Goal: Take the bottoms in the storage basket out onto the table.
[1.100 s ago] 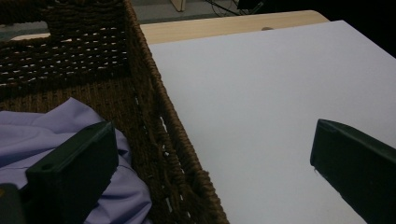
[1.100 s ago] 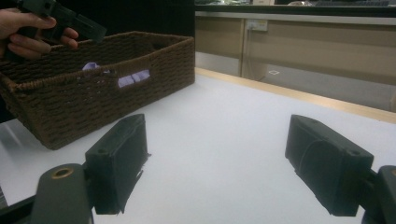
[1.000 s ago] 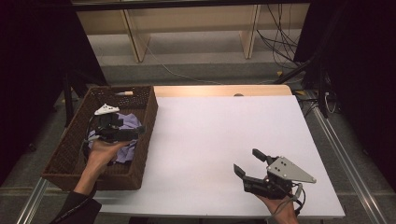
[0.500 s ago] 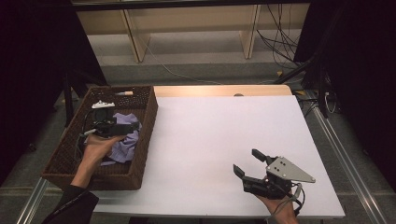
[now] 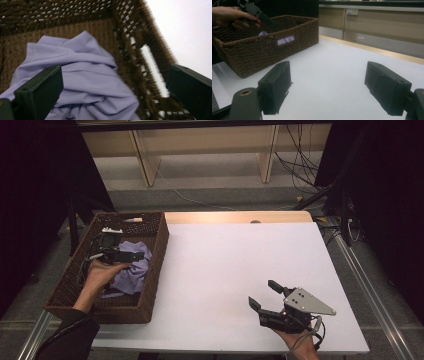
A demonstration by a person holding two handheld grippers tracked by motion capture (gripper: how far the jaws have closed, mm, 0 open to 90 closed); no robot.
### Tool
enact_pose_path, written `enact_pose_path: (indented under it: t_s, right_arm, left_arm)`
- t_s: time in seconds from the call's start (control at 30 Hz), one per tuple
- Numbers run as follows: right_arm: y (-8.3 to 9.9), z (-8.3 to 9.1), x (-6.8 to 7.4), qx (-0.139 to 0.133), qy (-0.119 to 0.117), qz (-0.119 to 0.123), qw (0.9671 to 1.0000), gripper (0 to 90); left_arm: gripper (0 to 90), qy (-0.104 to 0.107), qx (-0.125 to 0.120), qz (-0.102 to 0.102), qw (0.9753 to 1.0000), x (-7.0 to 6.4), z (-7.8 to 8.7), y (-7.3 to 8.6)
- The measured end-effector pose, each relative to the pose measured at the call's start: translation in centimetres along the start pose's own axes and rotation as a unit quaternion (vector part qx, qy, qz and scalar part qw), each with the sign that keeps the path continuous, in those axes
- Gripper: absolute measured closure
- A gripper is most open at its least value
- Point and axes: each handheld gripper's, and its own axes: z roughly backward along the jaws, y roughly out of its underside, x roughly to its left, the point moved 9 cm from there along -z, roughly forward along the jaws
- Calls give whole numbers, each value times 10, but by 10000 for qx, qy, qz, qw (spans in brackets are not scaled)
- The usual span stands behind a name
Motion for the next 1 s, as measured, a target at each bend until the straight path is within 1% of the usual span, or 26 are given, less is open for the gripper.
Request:
enact_pose_path:
  t_s: [0.13,0.27,0.33,0.37,0.4,0.53,0.73,0.8,0.93,1.0]
  right_arm:
    - [1,-1,0,18,-8,-4,10000,220]
    - [1,-1,0,14,-12,-3,10000,221]
    - [1,-1,0,19,-23,2,10000,221]
    - [1,-1,0,19,-23,2,10000,221]
    - [1,-1,0,24,-31,-1,10000,222]
    - [2,-2,0,46,-35,-2,10000,222]
    - [2,-2,1,49,-45,-2,10000,222]
    - [2,-2,0,53,-51,-2,10000,223]
    - [2,-2,1,55,-59,0,10000,225]
    - [2,-2,1,53,-60,4,10000,225]
  left_arm:
    - [8,-89,161,8,9998,10,-6,1]
    - [8,-84,288,81,9995,14,-12,1]
    - [8,-82,363,85,9993,16,-15,3]
    - [8,-54,468,76,9989,16,-18,6]
    - [8,-70,534,55,9985,16,-20,7]
    - [8,-112,667,92,9977,20,-27,9]
    - [8,-188,952,60,9953,25,-37,14]
    - [8,-190,999,59,9948,26,-40,15]
    - [8,-195,1097,124,9937,28,-44,18]
    - [8,-199,1137,116,9933,29,-46,18]
